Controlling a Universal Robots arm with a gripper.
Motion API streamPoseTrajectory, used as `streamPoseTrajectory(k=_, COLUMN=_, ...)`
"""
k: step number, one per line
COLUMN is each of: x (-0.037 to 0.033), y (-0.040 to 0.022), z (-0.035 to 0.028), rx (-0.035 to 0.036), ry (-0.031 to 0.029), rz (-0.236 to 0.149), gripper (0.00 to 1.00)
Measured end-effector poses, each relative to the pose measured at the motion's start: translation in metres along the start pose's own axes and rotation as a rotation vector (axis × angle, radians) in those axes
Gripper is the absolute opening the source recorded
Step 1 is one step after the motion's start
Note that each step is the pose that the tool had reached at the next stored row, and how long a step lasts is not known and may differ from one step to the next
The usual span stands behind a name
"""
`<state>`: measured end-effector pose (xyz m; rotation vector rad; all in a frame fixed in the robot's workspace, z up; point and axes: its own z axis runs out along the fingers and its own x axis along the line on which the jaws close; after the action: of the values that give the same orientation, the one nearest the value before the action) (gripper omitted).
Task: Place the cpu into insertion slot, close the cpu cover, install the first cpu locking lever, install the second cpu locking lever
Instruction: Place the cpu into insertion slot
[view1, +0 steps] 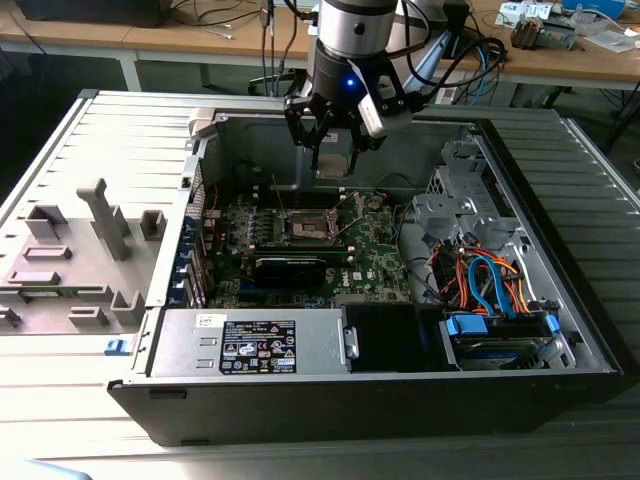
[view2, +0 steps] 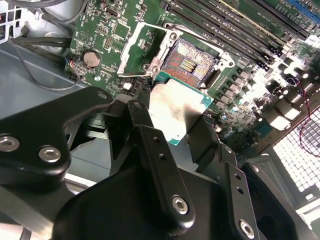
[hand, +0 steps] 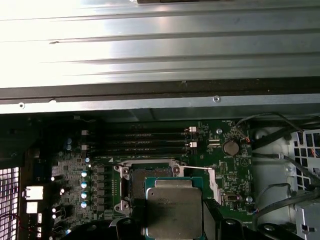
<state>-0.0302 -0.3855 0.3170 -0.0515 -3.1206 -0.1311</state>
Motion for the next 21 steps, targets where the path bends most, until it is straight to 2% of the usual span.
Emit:
streamPoseTrajectory(k=11, x=0.0000, y=-0.0001, z=0.0008, rx=0.0001, ry=-0.0020, rz=0.023, gripper=0.54)
streamPoseTrajectory(k=17, x=0.0000, y=-0.0002, z=0.0025, rx=0.0048, ry=-0.0023, rz=0.026, gripper=0.54)
streamPoseTrajectory(k=21, x=0.0000, y=-0.0003, z=0.0036, rx=0.0054, ry=-0.0023, rz=0.026, gripper=0.54)
